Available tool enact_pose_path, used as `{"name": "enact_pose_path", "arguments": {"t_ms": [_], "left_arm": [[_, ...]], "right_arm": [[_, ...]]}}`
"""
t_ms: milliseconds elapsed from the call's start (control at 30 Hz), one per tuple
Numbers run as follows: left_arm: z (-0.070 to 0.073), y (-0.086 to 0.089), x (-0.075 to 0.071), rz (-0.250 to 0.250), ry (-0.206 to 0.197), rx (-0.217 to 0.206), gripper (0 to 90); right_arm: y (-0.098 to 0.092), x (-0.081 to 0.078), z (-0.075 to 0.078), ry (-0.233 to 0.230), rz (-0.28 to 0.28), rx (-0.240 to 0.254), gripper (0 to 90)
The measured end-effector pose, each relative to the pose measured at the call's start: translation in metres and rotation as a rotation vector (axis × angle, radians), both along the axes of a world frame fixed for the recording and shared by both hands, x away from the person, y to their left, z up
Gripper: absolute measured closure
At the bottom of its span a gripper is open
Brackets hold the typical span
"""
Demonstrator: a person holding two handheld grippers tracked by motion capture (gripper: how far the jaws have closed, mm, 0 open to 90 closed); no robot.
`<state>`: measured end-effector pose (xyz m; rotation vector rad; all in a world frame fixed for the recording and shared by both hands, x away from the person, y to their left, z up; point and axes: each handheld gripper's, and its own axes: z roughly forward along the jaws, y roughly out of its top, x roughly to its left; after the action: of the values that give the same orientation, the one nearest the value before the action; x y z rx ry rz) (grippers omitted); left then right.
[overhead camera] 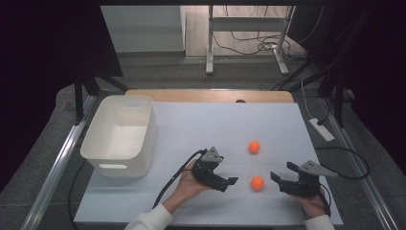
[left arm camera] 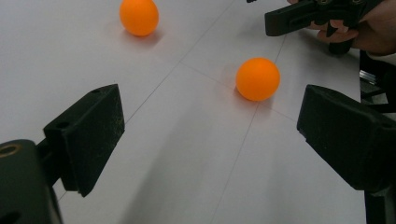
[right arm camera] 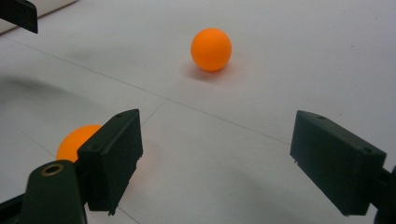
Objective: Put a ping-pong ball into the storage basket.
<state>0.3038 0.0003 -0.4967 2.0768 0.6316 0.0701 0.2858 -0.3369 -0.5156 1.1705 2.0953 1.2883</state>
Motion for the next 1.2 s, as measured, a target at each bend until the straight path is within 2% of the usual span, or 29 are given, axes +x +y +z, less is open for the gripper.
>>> {"name": "enact_pose_path", "arguments": {"t_ms": [233, 533, 1200], "left_arm": [[-0.001, -0.009, 0.001, -0.025, 0.000, 0.006, 8.4], [-0.007, -0.019, 0.003, -0.039, 0.019, 0.013, 8.5], [-0.013, -0.042, 0.005, -0.098, 0.033, 0.055, 8.5]], "right_arm": [[0.000, 0.000, 0.000, -0.002, -0.004, -0.001, 16.9], [0.000, 0.000, 0.001, -0.004, -0.009, 0.001, 16.9], [-0.001, 0.001, 0.000, -0.007, -0.022, 0.000, 16.9]]}}
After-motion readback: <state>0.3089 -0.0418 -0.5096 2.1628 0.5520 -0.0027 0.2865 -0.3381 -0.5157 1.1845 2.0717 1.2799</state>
